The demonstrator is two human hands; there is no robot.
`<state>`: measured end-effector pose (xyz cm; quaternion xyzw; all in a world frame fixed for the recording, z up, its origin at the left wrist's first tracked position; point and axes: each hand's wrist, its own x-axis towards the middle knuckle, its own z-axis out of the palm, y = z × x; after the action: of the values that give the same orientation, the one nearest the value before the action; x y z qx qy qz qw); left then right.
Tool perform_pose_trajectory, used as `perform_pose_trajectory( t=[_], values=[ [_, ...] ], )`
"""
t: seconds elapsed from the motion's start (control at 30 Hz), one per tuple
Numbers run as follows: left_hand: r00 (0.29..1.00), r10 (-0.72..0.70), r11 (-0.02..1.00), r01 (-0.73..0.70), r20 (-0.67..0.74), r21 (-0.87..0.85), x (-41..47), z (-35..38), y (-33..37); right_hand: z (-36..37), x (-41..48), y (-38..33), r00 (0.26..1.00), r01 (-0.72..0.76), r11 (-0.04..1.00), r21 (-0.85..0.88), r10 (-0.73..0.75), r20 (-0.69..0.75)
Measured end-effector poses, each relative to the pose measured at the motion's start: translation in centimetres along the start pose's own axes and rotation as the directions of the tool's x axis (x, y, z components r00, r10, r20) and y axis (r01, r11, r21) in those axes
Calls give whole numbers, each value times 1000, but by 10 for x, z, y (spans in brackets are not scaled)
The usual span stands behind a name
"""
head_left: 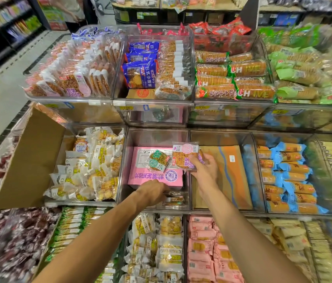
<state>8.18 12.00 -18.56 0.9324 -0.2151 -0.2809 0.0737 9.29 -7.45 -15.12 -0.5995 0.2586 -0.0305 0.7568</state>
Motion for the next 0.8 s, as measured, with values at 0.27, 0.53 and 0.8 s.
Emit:
perform_pose_trajectory(
  t=[0.27, 0.53, 0.8],
  values=[
    [986, -148, 981, 136, -77, -134, 4, 7, 8, 1, -3, -3, 1000, -1, 1000, 6, 0, 5],
    [957, -257, 767, 119, -132, -630, -36, -40, -28, -1, -3, 0, 1000, -29, 999, 26, 29, -2],
    [856, -465, 339, -63, -226, -939, -48, -59, -39, 1, -6, -6, 998, -57, 995, 76, 59, -21]
  ],
)
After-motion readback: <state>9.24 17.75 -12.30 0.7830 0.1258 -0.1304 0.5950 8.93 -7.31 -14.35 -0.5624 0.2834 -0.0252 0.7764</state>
